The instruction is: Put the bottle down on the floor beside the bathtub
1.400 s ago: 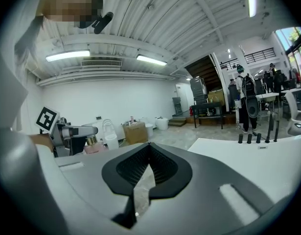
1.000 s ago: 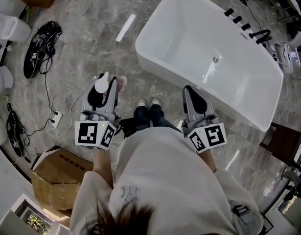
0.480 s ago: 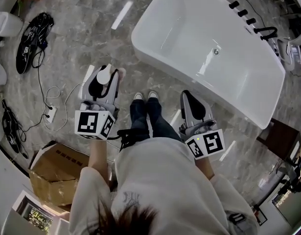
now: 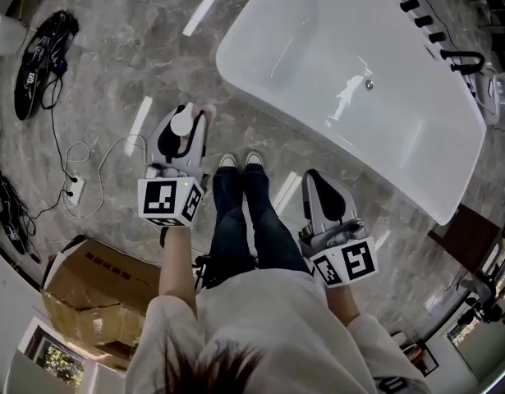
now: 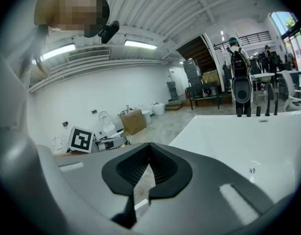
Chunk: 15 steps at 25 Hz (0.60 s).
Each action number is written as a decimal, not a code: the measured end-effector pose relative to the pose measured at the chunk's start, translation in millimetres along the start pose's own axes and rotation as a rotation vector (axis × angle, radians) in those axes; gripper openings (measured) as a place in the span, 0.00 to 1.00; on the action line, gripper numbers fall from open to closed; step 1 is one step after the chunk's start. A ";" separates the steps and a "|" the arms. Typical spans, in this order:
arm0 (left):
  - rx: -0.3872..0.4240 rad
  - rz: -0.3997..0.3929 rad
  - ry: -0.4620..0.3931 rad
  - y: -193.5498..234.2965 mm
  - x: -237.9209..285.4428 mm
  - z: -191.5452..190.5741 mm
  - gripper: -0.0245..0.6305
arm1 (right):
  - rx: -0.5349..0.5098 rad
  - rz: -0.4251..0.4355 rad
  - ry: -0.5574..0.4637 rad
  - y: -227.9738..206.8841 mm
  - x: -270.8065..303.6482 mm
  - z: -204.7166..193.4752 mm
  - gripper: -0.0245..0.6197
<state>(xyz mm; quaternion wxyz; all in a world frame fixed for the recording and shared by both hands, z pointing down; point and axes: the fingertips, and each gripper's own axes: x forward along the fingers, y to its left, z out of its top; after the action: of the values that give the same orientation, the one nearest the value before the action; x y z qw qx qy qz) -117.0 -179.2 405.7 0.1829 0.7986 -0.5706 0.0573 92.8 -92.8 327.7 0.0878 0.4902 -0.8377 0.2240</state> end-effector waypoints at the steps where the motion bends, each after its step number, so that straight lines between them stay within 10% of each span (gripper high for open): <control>1: 0.002 0.008 0.006 1.7 5.0 -9.4 0.35 | 0.007 -0.003 0.006 -2.7 4.1 -4.9 0.04; 15: -0.059 0.157 0.063 29.5 59.4 -122.2 0.35 | 0.088 0.023 0.064 -21.9 56.1 -64.0 0.04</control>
<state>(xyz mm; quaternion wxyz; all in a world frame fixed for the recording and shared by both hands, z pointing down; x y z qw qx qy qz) -109.8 -196.7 543.4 0.2191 0.7434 -0.6269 0.0799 78.7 -116.3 411.2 0.0902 0.4767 -0.8293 0.2772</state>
